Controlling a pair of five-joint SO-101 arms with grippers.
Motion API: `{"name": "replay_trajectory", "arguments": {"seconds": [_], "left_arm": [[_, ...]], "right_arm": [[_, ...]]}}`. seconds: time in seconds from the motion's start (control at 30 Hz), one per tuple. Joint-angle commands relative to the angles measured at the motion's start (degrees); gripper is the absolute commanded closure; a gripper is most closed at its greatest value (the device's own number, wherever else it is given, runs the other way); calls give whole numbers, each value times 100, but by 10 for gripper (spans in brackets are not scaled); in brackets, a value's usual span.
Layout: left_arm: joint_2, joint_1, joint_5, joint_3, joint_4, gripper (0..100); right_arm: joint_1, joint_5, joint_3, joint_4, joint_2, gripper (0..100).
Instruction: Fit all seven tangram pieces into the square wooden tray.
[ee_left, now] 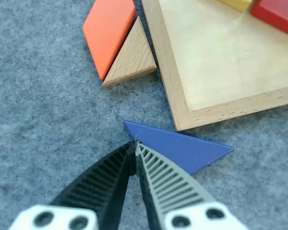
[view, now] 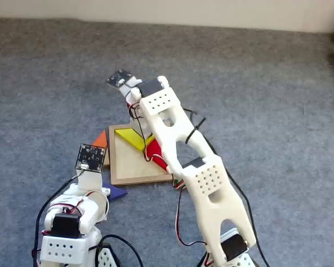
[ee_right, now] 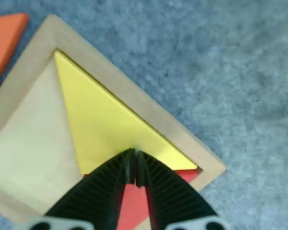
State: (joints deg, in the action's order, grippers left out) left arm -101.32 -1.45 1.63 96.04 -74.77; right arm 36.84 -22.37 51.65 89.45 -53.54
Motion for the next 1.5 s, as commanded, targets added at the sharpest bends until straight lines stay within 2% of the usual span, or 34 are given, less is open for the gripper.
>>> {"name": "replay_trajectory", "arguments": {"seconds": [0.0, 0.17, 0.27, 0.47, 0.7, 0.83, 1.27, 1.47], "left_arm": [[-154, -66, 53, 119, -35, 994], [-154, -66, 53, 119, -35, 994], [-154, -66, 53, 119, -35, 994], [-154, -66, 53, 119, -35, 994], [-154, -66, 53, 119, -35, 994], [-154, -66, 53, 119, -35, 994], [-154, -66, 53, 119, -35, 994], [-154, -66, 53, 119, -35, 994]], "right_arm": [[-242, 53, 66, -57, -66, 993], [-690, 9, 84, 154, -92, 993], [-778, -422, 171, 382, -22, 993], [-787, -264, 901, 1103, 242, 993], [-804, -18, 1103, 1174, 295, 993], [-804, 18, 1007, 1174, 848, 993], [-778, 18, -2404, 1121, 4145, 993], [-813, -18, -4479, 488, 5692, 993]]}}
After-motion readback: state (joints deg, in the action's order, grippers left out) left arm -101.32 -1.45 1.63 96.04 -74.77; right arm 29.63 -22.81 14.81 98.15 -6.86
